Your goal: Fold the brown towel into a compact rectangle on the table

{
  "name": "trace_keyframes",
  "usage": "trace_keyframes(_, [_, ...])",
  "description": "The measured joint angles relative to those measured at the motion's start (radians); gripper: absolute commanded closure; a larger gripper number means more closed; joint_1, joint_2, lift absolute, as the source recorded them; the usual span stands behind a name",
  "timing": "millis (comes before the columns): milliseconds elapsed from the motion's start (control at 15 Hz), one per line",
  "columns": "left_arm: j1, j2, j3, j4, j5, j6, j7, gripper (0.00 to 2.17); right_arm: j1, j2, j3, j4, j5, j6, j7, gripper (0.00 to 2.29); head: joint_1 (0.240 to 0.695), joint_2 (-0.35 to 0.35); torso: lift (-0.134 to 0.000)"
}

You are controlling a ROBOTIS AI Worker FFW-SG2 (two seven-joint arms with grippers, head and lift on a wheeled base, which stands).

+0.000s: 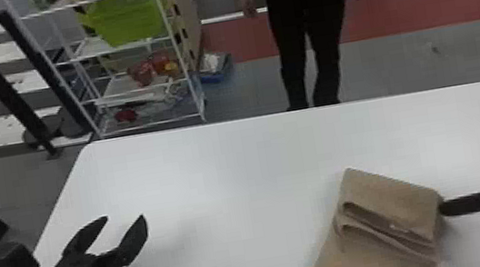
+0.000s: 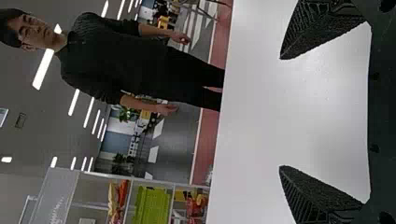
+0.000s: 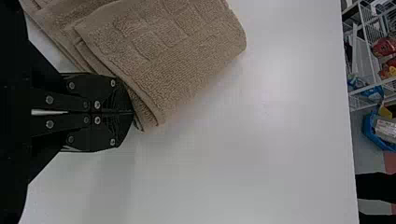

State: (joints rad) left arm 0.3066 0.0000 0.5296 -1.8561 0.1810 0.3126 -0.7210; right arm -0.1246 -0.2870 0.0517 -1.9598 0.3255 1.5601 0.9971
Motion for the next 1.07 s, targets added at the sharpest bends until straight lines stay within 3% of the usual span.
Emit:
trace_keyframes(600, [-0.013,0.000,0.001,0.006,-0.004,0.001,0.000,0.04,-0.172,0.153,0.067,0.216,0.052,-0.198,-0.098,2.01,0.695,0.205,-0.123])
trace_keyframes(667, [-0.014,0.000,0.002,0.006,-0.006,0.001,0.000,0.04,-0.174,0.158,0.078,0.218,0.058,-0.201,-0.093,1.69,0.695,0.212,-0.123])
trace_keyframes(733, [-0.014,0.000,0.005,0.006,-0.006,0.001,0.000,0.04,-0.162,0.156,0.084,0.200,0.073,-0.209,-0.082,1.15,0.695,0.223,-0.123])
trace_keyframes(867, [-0.015,0.000,0.018,0.009,-0.006,0.001,-0.001,0.04,-0.089,0.124,0.101,0.094,0.171,-0.298,-0.012,0.20,0.695,0.225,-0.123])
trace_keyframes(1067, [-0.025,0.000,0.024,0.021,-0.003,0.000,-0.007,0.04,0.030,0.035,0.118,-0.052,0.292,-0.486,0.024,0.06,0.695,0.201,-0.123])
